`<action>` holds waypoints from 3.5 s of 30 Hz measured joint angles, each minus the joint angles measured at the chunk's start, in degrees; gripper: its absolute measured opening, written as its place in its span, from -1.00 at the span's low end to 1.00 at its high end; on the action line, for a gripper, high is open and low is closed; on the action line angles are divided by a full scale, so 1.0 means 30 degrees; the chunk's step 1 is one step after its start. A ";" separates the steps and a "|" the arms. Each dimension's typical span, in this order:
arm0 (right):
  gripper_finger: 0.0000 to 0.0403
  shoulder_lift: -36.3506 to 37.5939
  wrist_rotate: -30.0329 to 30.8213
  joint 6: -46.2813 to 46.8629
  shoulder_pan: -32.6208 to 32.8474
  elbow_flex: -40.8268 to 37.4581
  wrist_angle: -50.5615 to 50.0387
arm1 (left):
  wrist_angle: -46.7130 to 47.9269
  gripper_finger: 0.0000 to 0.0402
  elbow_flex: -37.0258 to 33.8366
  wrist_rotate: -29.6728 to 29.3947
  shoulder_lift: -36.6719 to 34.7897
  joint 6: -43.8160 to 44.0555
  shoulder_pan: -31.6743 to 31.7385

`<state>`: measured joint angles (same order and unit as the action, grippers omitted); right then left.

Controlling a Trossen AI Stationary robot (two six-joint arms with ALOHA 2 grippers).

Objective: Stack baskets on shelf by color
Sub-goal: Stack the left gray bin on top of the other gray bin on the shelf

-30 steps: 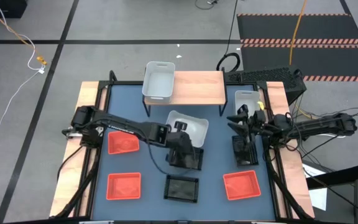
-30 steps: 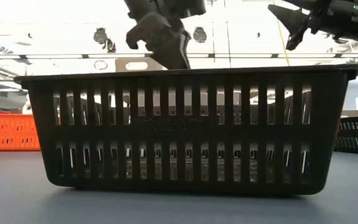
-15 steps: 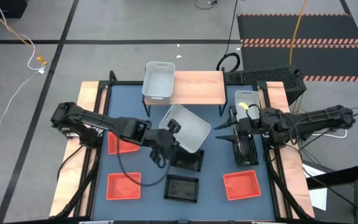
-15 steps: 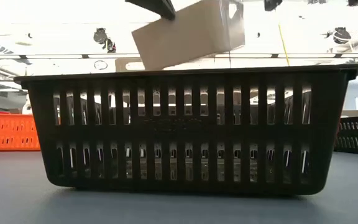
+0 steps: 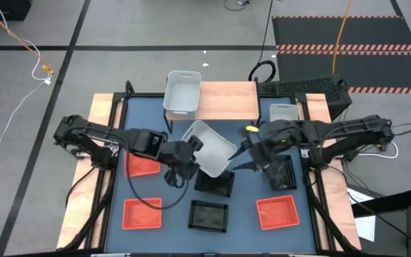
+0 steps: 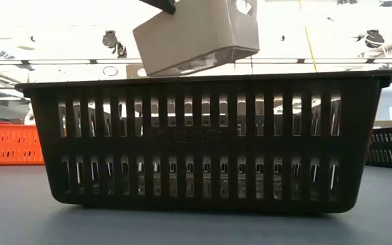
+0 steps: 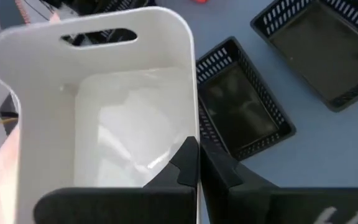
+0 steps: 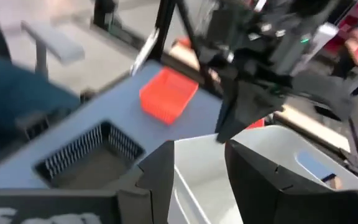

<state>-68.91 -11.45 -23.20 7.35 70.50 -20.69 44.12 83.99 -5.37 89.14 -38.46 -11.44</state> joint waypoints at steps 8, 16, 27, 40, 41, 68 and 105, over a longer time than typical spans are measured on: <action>-0.31 -0.2997 0.1319 -0.0856 0.0015 0.4769 -0.5899 | 0.0847 -0.99 0.0000 0.0312 0.0000 0.0493 -0.0160; -0.31 -0.3372 0.1415 -0.0045 0.0289 0.4786 -0.7694 | 0.0968 -0.99 0.0000 0.1065 0.0007 0.0038 -0.0790; -0.31 -0.3576 0.1254 -0.1038 0.0627 0.3883 -0.8043 | 0.0918 -0.98 0.0000 0.1321 0.0007 -0.1596 -0.0927; -0.82 -0.3525 0.1326 -0.1521 0.0619 0.1965 -0.6879 | 0.0280 -0.96 -0.0007 0.1359 0.0015 -0.1792 -0.0323; -0.90 -0.3525 0.1291 -0.1588 0.0619 0.1916 -0.7007 | 0.0050 -0.96 -0.0007 0.1354 0.0015 -0.1792 -0.0321; -1.00 -0.3365 0.7819 1.0379 0.2607 0.1887 -0.6328 | -0.6816 0.32 0.0000 -0.0573 0.0007 0.5770 -0.0653; -0.18 0.0213 1.1479 0.7529 0.4233 0.1908 -0.4809 | 0.1768 -0.98 0.4751 0.0966 0.0117 0.1991 0.1135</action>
<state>-68.27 22.99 -0.62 20.05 76.23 -35.12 49.42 98.24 -2.47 89.49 -32.48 -8.04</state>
